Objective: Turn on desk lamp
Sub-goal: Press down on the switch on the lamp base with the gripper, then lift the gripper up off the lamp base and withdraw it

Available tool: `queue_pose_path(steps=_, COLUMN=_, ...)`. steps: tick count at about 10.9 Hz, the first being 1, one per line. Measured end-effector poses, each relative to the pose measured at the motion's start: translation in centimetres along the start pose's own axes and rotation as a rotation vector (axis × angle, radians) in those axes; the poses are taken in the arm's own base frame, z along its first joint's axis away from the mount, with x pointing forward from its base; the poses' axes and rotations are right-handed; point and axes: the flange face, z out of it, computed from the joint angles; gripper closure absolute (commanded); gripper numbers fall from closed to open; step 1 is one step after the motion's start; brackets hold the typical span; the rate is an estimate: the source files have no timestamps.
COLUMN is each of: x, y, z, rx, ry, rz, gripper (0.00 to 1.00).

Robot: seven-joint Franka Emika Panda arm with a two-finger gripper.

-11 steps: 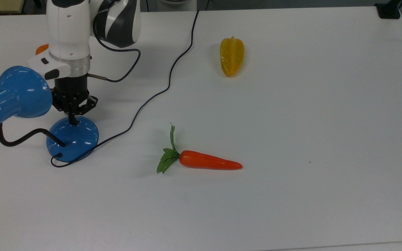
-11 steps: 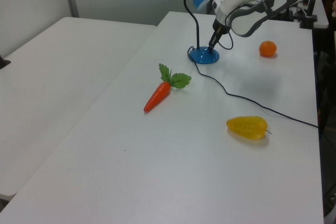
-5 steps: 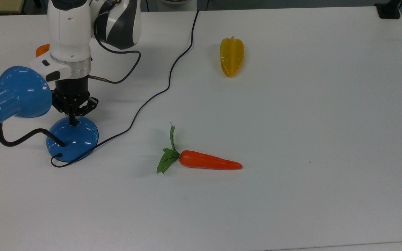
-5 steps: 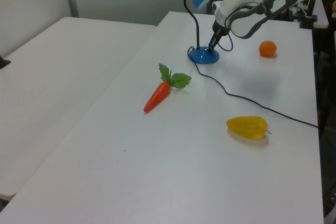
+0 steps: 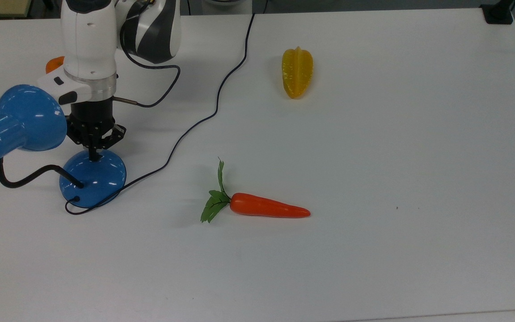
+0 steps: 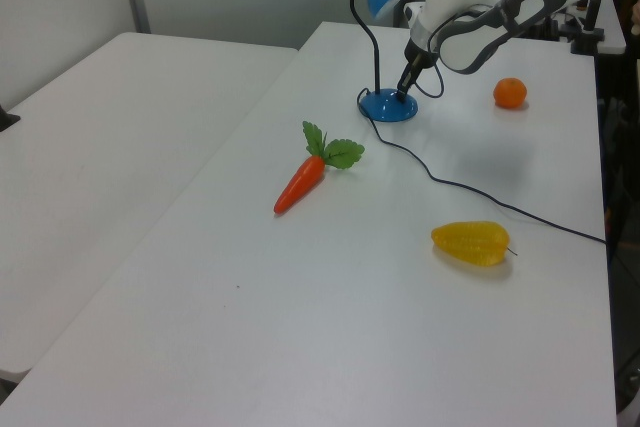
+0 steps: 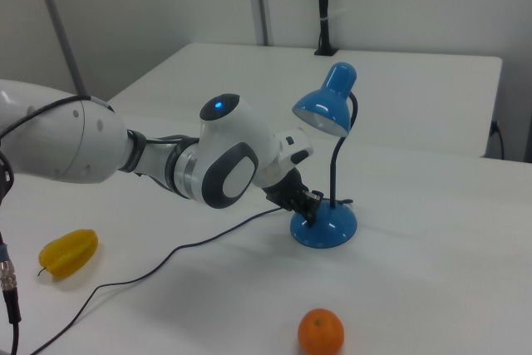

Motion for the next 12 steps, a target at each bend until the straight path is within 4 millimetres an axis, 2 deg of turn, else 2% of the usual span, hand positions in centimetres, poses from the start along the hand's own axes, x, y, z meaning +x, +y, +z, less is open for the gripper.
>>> queue_pose_path(steps=9, x=0.1, y=0.1, z=0.2, rx=-0.002, ry=0.002, rz=-0.002, gripper=1.0)
queue_pose_path(steps=12, x=0.7, y=1.0, z=-0.8, rx=-0.009, ry=0.016, rz=0.008, gripper=1.0)
